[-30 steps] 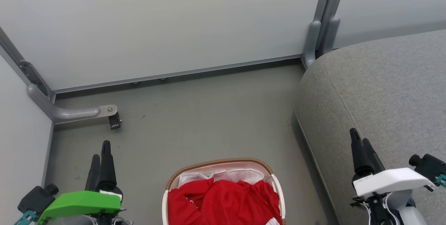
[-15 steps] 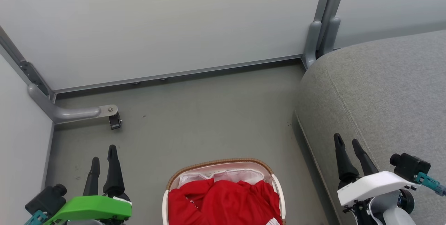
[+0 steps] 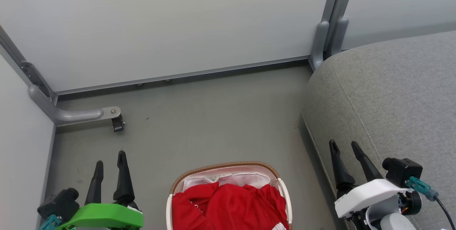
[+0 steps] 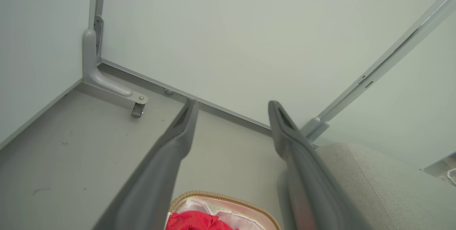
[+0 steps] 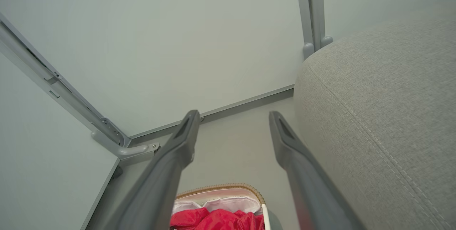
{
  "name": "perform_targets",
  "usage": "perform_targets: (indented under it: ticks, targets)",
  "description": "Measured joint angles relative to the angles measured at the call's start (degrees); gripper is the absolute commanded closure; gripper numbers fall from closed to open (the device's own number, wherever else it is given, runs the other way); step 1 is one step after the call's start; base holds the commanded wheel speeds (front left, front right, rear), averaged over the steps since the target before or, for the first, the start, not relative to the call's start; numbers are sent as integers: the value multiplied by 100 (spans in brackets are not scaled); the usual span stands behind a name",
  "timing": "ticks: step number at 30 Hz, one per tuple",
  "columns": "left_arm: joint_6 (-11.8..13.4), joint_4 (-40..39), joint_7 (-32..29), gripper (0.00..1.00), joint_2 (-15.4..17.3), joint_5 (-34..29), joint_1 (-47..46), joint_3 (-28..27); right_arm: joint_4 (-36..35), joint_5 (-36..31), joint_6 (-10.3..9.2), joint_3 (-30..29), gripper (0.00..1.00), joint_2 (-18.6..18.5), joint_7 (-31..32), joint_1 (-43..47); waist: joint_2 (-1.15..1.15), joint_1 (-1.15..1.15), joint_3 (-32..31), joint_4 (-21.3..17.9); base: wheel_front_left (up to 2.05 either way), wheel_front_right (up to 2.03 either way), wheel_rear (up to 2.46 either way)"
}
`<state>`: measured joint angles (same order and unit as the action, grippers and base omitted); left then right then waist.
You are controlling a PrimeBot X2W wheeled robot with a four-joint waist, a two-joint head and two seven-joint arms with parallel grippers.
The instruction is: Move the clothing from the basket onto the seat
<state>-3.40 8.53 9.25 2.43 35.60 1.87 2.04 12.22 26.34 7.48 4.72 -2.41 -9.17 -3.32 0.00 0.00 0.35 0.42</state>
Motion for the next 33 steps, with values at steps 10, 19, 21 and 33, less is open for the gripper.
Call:
perform_targets:
  ticks: [10,19,21,33]
  targets:
    - [42,85,140,0,4,-455,47,103,-8,-569,0,111,0,-7,-146,-1,0,0,17,7,0,0,0]
    - [87,148,247,0,8,-825,53,171,-13,-1066,0,187,0,-14,-248,-1,0,0,38,17,0,0,0]
    - [88,167,269,0,8,-916,59,176,-15,-1174,1,205,0,-15,-271,-1,0,0,41,18,0,0,0]
    - [98,255,403,0,15,-1388,101,236,-30,-1746,1,271,0,-21,-408,-2,0,0,73,13,0,0,0]
